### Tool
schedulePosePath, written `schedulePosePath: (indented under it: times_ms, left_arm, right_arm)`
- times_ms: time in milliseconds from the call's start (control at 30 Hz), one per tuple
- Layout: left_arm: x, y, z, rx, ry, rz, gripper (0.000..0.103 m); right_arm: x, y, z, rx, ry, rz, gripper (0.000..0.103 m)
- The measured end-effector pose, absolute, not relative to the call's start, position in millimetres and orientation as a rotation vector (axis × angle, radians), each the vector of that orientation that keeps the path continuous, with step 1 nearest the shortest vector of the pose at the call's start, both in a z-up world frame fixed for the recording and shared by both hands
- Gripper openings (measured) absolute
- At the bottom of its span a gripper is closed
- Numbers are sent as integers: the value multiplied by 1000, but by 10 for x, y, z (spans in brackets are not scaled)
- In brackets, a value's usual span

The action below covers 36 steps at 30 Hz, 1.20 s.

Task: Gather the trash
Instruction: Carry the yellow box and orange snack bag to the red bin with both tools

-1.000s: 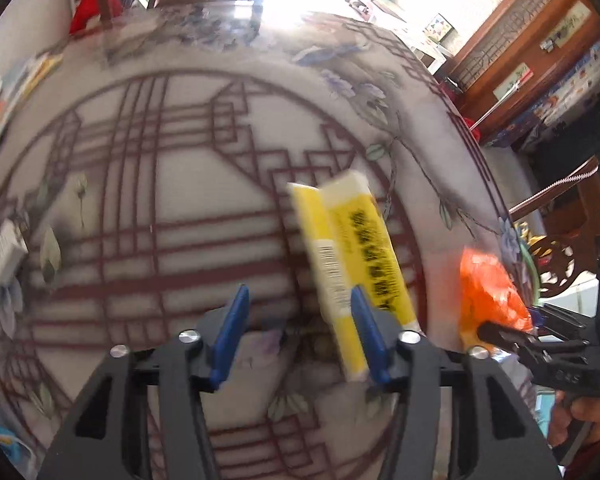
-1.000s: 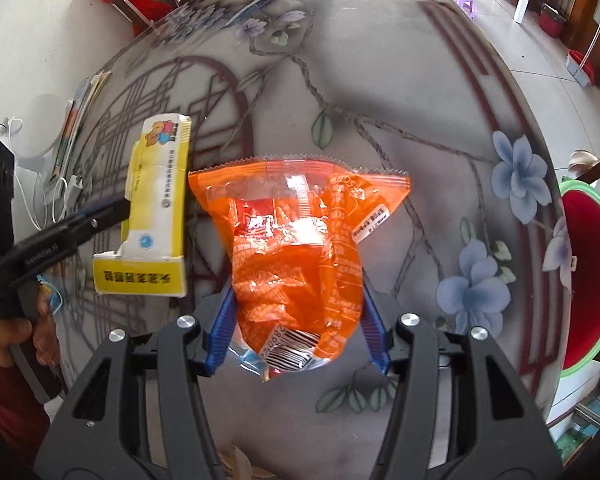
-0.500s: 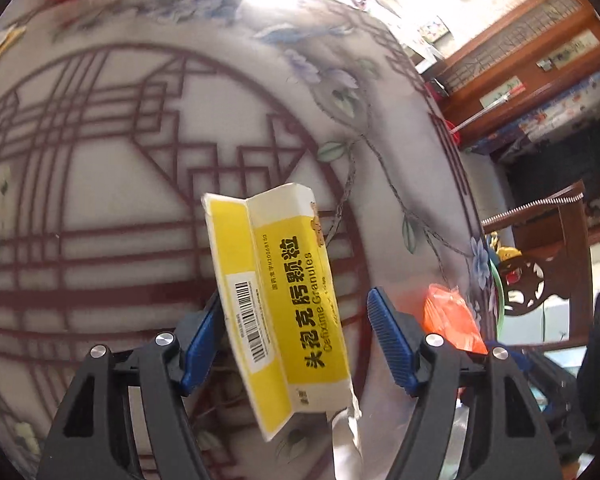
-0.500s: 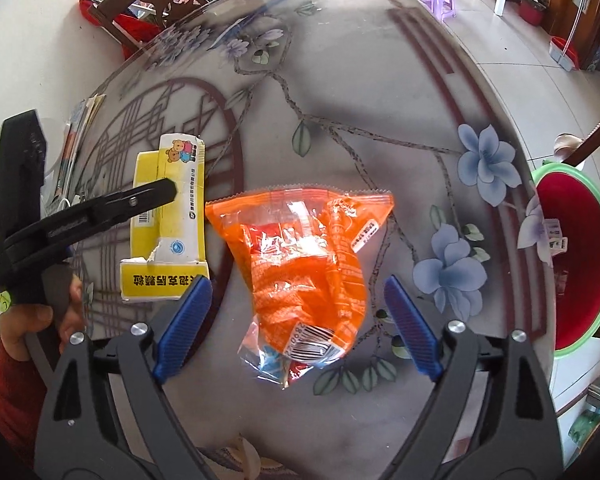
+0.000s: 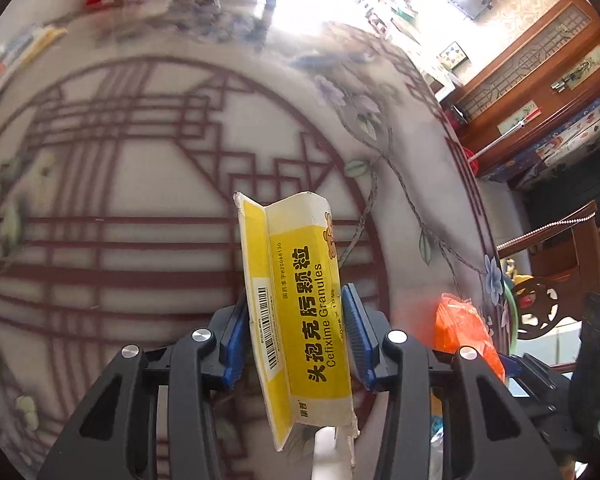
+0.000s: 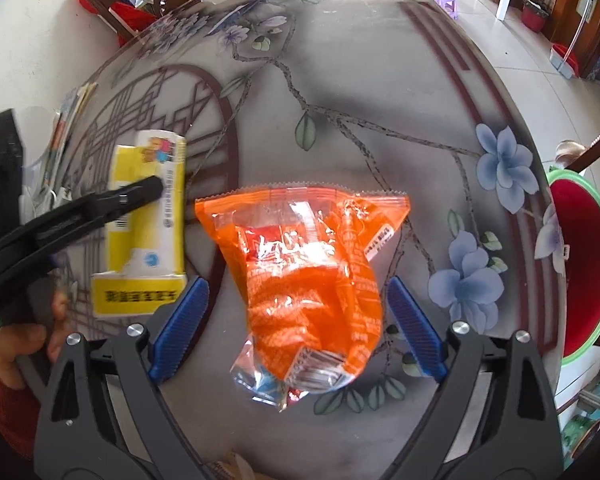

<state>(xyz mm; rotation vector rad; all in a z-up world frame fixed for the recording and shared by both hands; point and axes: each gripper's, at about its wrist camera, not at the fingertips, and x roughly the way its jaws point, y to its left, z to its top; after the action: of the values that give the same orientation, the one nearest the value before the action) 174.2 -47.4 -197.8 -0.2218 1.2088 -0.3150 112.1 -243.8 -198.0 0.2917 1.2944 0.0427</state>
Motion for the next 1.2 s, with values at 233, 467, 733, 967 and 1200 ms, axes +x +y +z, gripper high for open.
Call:
schedulePosePath:
  times_ms: [233, 467, 733, 967, 1200]
  left_arm:
    - [1385, -397, -1648, -144, 1137, -269, 40]
    - [1049, -404, -1325, -134, 1076, -260, 41]
    - [747, -679, -1034, -91, 1023, -342, 41]
    - [507, -1011, -787, -57, 964, -425, 42]
    - [365, -1322, -708, -13, 950, -489, 42]
  right_arm:
    - [1012, -2377, -1928, 286, 1272, 78, 53]
    - [749, -2376, -1665, 254, 1228, 86, 53]
    - [313, -2555, -1321, 303, 1138, 40, 53]
    - [-61, -2764, -1057, 315, 1060, -20, 53]
    - [-390, -3004, -1011, 359, 1039, -82, 53]
